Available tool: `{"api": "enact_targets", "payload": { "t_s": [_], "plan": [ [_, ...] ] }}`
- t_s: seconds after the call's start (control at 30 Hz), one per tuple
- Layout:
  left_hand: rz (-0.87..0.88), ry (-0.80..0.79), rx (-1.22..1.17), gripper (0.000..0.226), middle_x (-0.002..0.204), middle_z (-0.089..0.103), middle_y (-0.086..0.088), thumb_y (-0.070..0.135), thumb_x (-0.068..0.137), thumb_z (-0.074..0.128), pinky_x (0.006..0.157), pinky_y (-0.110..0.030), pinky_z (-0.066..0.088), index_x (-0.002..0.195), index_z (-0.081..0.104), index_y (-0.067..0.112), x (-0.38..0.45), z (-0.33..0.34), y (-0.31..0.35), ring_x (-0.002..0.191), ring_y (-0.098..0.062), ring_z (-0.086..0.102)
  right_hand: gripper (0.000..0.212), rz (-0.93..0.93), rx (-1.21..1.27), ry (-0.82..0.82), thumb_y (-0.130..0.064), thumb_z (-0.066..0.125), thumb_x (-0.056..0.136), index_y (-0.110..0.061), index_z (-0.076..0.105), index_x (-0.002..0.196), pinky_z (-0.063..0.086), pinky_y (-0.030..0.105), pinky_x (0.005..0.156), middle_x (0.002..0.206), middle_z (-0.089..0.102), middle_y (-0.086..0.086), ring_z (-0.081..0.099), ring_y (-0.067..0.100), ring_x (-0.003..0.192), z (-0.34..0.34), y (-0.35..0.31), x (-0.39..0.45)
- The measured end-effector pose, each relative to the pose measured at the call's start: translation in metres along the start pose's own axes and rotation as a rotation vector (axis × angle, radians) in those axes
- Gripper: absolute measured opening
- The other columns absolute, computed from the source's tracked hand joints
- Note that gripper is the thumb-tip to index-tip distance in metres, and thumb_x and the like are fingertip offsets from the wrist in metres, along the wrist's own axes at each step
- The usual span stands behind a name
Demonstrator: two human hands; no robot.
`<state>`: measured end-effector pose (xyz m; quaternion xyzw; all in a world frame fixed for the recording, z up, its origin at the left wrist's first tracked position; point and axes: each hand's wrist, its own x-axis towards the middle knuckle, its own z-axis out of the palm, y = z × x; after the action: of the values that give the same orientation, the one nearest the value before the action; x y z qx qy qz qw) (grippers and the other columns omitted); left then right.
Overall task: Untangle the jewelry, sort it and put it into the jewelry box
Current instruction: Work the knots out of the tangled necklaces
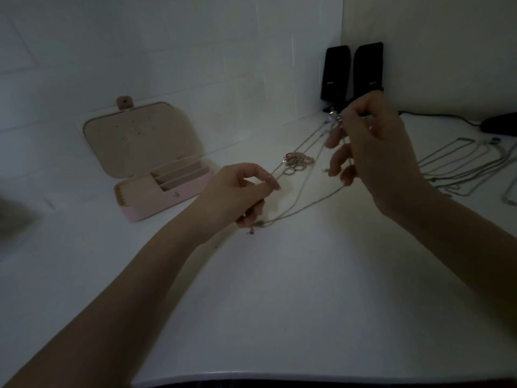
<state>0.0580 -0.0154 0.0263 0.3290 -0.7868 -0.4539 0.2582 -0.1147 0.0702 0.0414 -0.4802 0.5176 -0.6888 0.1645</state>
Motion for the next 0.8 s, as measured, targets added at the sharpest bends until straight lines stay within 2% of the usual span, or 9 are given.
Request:
{"api": "enact_targets", "payload": {
  "t_s": [0.13,0.2,0.3,0.37,0.47,0.57,0.63,0.73,0.8],
  "plan": [
    [-0.099,0.007,0.034,0.007,0.045,0.053,0.001,0.006,0.092,0.056,0.042,-0.021,0.045,0.090,0.063,0.007,0.005,-0.014,-0.005,0.037,-0.012,0.050,0.018,0.135,0.128,0.220,-0.012,0.034,0.099,-0.021,0.040,0.084,0.039,0.021,0.035,0.065,0.057,0.000,0.047,0.014,0.035,-0.005,0.004,0.007],
    [-0.112,0.116,-0.027,0.013,0.045,0.055,0.001,0.006,0.094,0.053,0.045,-0.022,0.051,0.085,0.062,0.007,0.007,-0.019,-0.006,0.042,-0.013,0.056,0.018,0.200,0.149,0.237,-0.009,0.031,0.098,-0.019,0.038,0.085,0.040,0.020,0.035,0.069,0.059,0.004,0.048,0.013,0.035,-0.003,0.008,0.007],
    [-0.112,0.339,-0.225,0.024,0.052,0.063,-0.001,0.006,0.098,0.043,0.064,-0.028,0.058,0.080,0.059,0.008,0.010,-0.022,-0.011,0.055,-0.012,0.066,0.020,0.240,0.213,0.209,-0.007,0.027,0.099,-0.017,0.036,0.085,0.040,0.020,0.035,0.074,0.060,0.009,0.050,0.014,0.036,0.000,0.011,0.005],
    [-0.139,0.364,-0.487,0.023,0.063,0.067,-0.006,0.007,0.099,0.042,0.068,-0.031,0.059,0.081,0.057,0.006,0.012,-0.022,-0.011,0.062,-0.015,0.070,0.019,0.255,0.270,0.189,-0.006,0.027,0.100,-0.016,0.036,0.086,0.044,0.023,0.037,0.076,0.061,0.011,0.052,0.015,0.037,0.000,0.011,0.005],
    [-0.255,0.315,-0.834,0.024,0.056,0.066,-0.007,0.010,0.099,0.043,0.058,-0.031,0.059,0.079,0.055,0.001,0.012,-0.019,-0.005,0.055,-0.015,0.068,0.019,0.279,0.326,0.193,-0.004,0.025,0.099,-0.013,0.036,0.087,0.051,0.027,0.042,0.080,0.063,0.014,0.058,0.019,0.043,-0.001,0.014,0.005],
    [-0.295,0.316,-0.845,0.027,0.048,0.056,0.000,0.012,0.096,0.051,0.053,-0.023,0.057,0.071,0.059,0.004,0.010,-0.017,-0.002,0.042,-0.006,0.056,0.013,0.319,0.379,0.237,-0.006,0.025,0.099,-0.006,0.038,0.096,0.053,0.027,0.046,0.084,0.063,0.017,0.065,0.022,0.050,-0.003,0.016,0.008],
    [-0.290,0.328,-0.927,0.037,0.052,0.052,0.001,0.008,0.093,0.053,0.047,-0.018,0.053,0.058,0.063,0.007,0.012,-0.019,-0.002,0.039,-0.003,0.046,0.012,0.358,0.422,0.261,-0.006,0.027,0.099,-0.005,0.039,0.103,0.055,0.030,0.049,0.083,0.062,0.018,0.067,0.023,0.053,-0.004,0.018,0.009],
    [-0.289,0.217,-1.112,0.029,0.047,0.038,0.004,0.007,0.094,0.046,0.038,-0.014,0.038,0.066,0.053,0.007,0.012,-0.023,-0.002,0.035,-0.004,0.034,0.012,0.464,0.546,0.288,-0.006,0.029,0.100,-0.003,0.040,0.105,0.056,0.031,0.050,0.080,0.060,0.018,0.066,0.020,0.050,-0.002,0.024,0.009],
    [-0.275,0.137,-1.097,0.020,0.046,0.034,0.005,0.009,0.088,0.048,0.038,-0.014,0.033,0.068,0.049,0.008,0.013,-0.024,-0.003,0.035,-0.005,0.031,0.010,0.552,0.634,0.322,-0.007,0.031,0.100,-0.003,0.040,0.100,0.056,0.030,0.047,0.076,0.059,0.017,0.066,0.019,0.047,-0.002,0.027,0.010]
  ]
}}
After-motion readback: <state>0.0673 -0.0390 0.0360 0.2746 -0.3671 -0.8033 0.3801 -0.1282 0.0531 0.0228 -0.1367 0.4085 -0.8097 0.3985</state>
